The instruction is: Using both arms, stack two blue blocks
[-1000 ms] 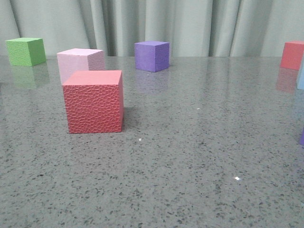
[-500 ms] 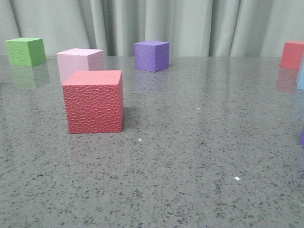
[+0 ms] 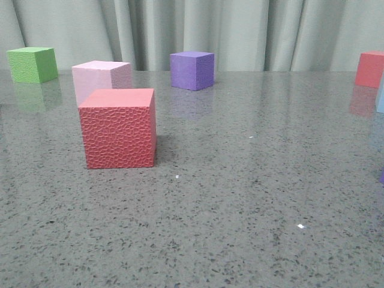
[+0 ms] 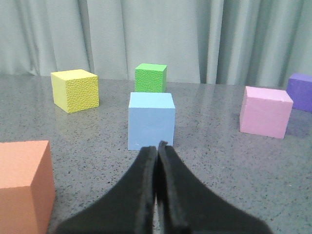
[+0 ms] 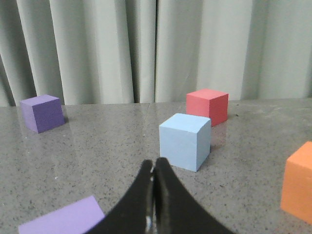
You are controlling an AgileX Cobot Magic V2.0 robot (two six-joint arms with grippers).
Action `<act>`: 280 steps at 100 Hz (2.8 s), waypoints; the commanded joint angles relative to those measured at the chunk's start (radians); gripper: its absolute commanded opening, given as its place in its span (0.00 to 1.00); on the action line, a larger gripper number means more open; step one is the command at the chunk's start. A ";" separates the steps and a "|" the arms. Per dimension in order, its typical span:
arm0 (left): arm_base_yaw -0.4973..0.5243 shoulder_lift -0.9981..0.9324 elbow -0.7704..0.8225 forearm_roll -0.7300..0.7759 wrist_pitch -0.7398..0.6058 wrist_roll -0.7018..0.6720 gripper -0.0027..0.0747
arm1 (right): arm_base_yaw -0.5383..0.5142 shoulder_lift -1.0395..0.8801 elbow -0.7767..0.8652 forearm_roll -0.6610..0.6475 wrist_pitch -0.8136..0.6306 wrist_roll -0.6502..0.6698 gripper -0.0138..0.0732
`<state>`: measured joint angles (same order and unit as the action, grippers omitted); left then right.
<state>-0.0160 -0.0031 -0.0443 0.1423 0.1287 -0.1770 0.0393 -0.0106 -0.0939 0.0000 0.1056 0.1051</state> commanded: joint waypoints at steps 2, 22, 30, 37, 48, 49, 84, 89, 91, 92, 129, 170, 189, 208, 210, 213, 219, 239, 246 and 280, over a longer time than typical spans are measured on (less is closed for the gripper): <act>0.000 0.022 -0.109 -0.025 0.005 -0.007 0.01 | -0.007 0.033 -0.129 0.005 0.033 -0.006 0.02; 0.000 0.186 -0.344 -0.027 0.283 -0.007 0.01 | -0.007 0.190 -0.340 0.005 0.269 -0.006 0.02; 0.000 0.265 -0.439 -0.030 0.395 -0.007 0.01 | -0.007 0.256 -0.412 0.005 0.353 -0.006 0.02; 0.000 0.336 -0.522 -0.043 0.478 -0.007 0.01 | -0.007 0.311 -0.473 0.006 0.429 -0.006 0.02; 0.000 0.441 -0.636 -0.051 0.570 -0.007 0.01 | -0.007 0.386 -0.561 0.011 0.539 -0.006 0.02; 0.000 0.447 -0.642 -0.051 0.579 -0.007 0.01 | -0.007 0.394 -0.566 0.011 0.551 -0.006 0.02; 0.000 0.613 -0.792 -0.051 0.720 -0.007 0.01 | -0.007 0.484 -0.683 0.034 0.680 -0.006 0.02; 0.000 0.620 -0.792 -0.051 0.720 -0.007 0.01 | -0.007 0.484 -0.683 0.035 0.678 -0.006 0.02; 0.000 0.620 -0.792 -0.051 0.720 -0.007 0.01 | -0.007 0.484 -0.683 0.035 0.678 -0.006 0.02; 0.000 0.620 -0.792 -0.051 0.720 -0.007 0.01 | -0.007 0.484 -0.683 0.035 0.678 -0.006 0.02; 0.000 0.620 -0.792 -0.051 0.726 -0.007 0.01 | -0.007 0.484 -0.683 0.035 0.678 -0.006 0.02; 0.000 0.620 -0.792 -0.051 0.726 0.036 0.77 | -0.007 0.484 -0.683 0.035 0.685 -0.006 0.78; 0.000 0.620 -0.792 -0.051 0.727 0.036 0.94 | -0.007 0.484 -0.683 0.035 0.683 -0.006 0.82; 0.000 0.620 -0.792 -0.045 0.727 0.036 0.93 | -0.007 0.484 -0.683 0.038 0.663 -0.006 0.82; 0.000 0.620 -0.792 -0.045 0.727 0.036 0.93 | -0.007 0.484 -0.683 0.038 0.662 -0.006 0.82; 0.000 0.620 -0.792 -0.045 0.727 0.036 0.93 | -0.007 0.484 -0.683 0.041 0.659 -0.005 0.82; 0.000 0.620 -0.792 -0.045 0.727 0.036 0.93 | -0.007 0.492 -0.683 0.044 0.655 0.019 0.82; 0.000 0.620 -0.792 -0.045 0.727 0.036 0.93 | -0.007 0.610 -0.732 0.043 0.644 0.095 0.82; 0.000 0.620 -0.792 -0.045 0.727 0.036 0.93 | -0.007 0.673 -0.764 0.043 0.633 0.102 0.82; 0.000 0.620 -0.792 -0.045 0.727 0.036 0.93 | -0.007 1.017 -1.011 -0.036 0.643 0.226 0.82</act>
<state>-0.0160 0.6099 -0.8031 0.0976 0.9126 -0.1434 0.0393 0.9280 -1.0125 0.0155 0.8151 0.2800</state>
